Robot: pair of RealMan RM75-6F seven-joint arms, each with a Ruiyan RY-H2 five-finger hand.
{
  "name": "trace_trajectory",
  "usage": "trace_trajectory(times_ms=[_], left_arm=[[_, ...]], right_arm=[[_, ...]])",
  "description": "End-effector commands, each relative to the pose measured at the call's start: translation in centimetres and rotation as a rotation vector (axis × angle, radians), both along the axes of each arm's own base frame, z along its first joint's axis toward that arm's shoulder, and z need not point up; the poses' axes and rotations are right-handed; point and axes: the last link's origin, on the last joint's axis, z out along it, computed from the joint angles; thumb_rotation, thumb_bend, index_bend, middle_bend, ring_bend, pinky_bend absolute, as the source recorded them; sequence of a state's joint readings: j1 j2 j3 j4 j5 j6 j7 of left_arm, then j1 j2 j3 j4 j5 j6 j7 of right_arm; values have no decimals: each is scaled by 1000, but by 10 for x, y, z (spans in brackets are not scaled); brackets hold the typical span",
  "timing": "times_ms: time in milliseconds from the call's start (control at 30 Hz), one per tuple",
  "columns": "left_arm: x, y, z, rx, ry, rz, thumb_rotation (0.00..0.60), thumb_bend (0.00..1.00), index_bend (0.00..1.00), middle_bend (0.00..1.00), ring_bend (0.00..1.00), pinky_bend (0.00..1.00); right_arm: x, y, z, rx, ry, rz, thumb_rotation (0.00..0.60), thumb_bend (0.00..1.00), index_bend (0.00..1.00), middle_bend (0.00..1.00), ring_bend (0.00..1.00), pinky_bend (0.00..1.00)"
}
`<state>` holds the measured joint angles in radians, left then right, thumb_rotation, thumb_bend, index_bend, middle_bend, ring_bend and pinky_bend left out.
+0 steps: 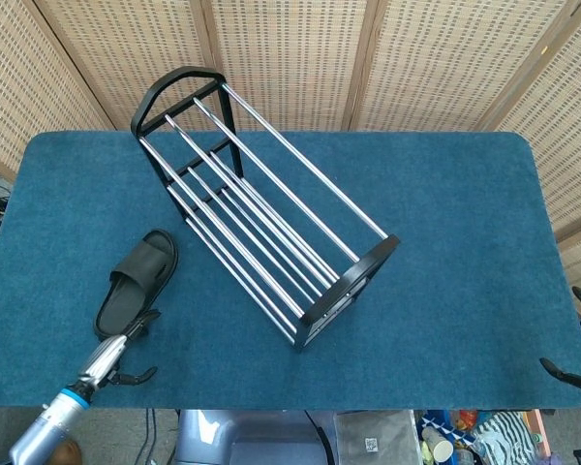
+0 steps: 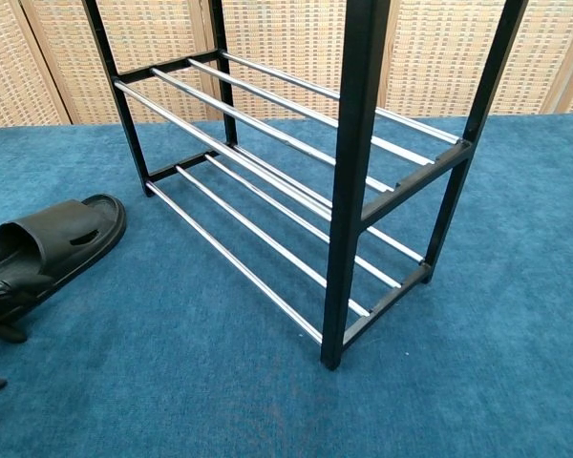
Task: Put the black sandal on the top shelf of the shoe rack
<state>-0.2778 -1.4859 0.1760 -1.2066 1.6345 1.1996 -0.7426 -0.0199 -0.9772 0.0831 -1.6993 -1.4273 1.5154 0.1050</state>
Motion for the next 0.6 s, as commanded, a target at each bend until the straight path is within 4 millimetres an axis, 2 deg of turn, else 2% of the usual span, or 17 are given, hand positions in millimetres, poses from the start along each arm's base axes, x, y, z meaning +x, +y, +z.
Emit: trace_trajectory(times_ms=[33, 400, 533, 600], left_arm=[[-7, 4, 14, 70, 18, 31, 600, 347, 42, 0, 0, 88], [-35, 31, 63, 230, 61, 189, 600, 347, 43, 0, 0, 8], [-34, 27, 82, 298, 27, 182, 600, 343, 15, 0, 0, 0], [-34, 21, 91, 331, 31, 167, 600, 274, 0, 0, 0, 0]], right_arm=[[0, 0, 0, 2, -3, -2, 600, 0, 0, 0, 0, 0], [0, 0, 0, 12, -13, -5, 600, 0, 0, 0, 0, 0], [0, 0, 0, 12, -12, -5, 600, 0, 0, 0, 0, 0], [0, 0, 0, 14, -12, -6, 600, 0, 0, 0, 0, 0]])
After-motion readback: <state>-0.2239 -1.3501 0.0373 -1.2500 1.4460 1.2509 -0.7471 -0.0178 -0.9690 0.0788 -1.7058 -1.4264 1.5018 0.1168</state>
